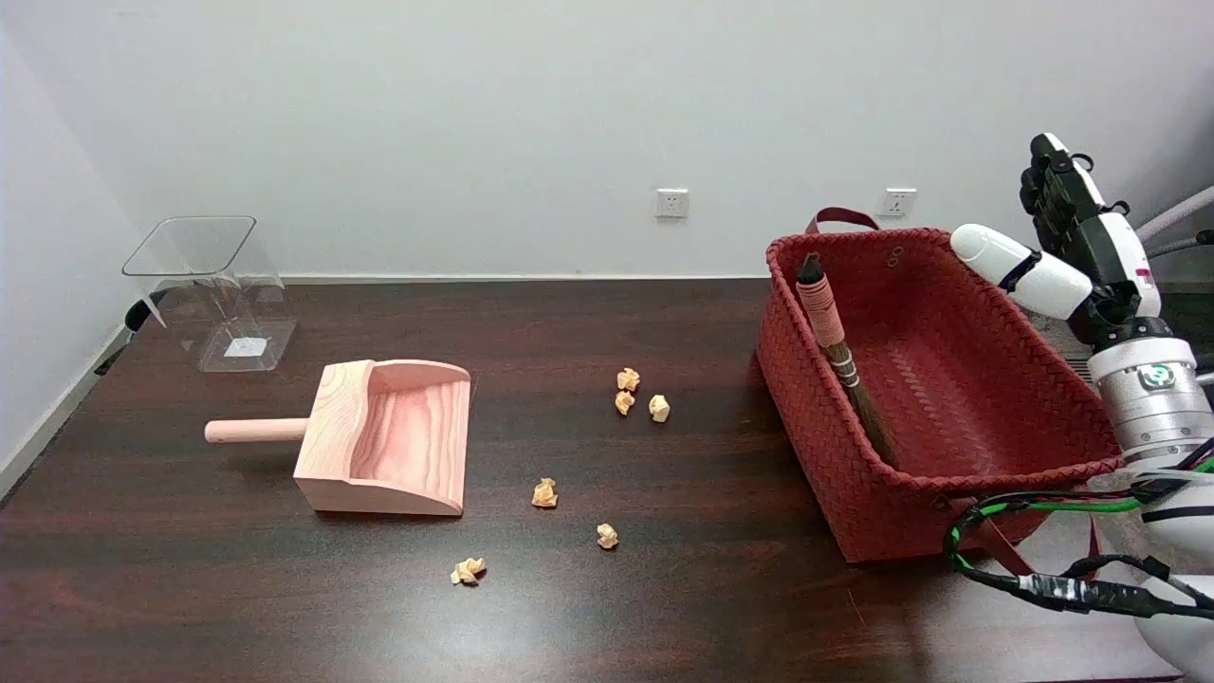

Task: Pick up the broom by its handle.

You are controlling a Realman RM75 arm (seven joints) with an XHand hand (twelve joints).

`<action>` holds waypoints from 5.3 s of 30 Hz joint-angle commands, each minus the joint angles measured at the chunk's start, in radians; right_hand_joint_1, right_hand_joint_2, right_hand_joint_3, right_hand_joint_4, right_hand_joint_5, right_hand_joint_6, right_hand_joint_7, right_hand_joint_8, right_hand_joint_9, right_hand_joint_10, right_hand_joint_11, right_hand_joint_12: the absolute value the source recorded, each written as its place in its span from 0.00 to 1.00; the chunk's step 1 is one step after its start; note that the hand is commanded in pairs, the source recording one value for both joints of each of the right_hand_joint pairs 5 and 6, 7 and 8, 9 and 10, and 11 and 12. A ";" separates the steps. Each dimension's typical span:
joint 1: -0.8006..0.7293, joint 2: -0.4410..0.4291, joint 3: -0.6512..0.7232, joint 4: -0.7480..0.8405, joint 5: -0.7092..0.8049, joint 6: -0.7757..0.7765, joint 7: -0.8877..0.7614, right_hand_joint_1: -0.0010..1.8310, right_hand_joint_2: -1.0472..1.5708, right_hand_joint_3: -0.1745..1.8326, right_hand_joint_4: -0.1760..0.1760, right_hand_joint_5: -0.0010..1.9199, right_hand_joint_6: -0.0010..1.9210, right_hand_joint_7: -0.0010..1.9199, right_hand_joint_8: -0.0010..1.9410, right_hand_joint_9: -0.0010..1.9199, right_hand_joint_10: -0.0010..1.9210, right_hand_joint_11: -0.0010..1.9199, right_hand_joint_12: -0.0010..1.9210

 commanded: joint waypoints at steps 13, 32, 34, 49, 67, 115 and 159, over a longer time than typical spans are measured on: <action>-0.009 -0.002 -0.013 0.078 -0.082 -0.097 0.027 0.45 0.62 0.16 0.50 0.03 0.03 0.02 0.02 0.03 0.03 0.03 0.03; -0.067 -0.003 -0.002 0.174 -0.091 -0.190 0.025 0.46 0.59 0.19 0.50 0.03 0.03 0.02 0.02 0.03 0.03 0.03 0.03; -0.072 0.000 0.001 0.182 -0.091 -0.200 0.022 0.47 0.59 0.19 0.50 0.03 0.03 0.02 0.02 0.03 0.03 0.03 0.03; -0.070 0.016 -0.007 0.237 -0.129 -0.294 0.022 0.47 0.57 0.21 0.50 0.02 0.02 0.02 0.02 0.02 0.02 0.02 0.02; -0.003 0.061 -0.074 0.232 -0.161 -0.387 0.026 0.47 0.57 0.19 0.50 0.02 0.02 0.10 0.10 0.02 0.02 0.02 0.02; 0.121 0.074 -0.256 0.124 -0.153 -0.405 0.028 0.46 0.57 0.19 0.50 0.02 0.02 0.19 0.19 0.02 0.02 0.02 0.02; 0.099 0.064 -0.250 0.135 -0.147 -0.396 0.069 0.45 0.61 0.17 0.50 0.39 0.39 0.78 0.77 0.39 0.39 0.39 0.39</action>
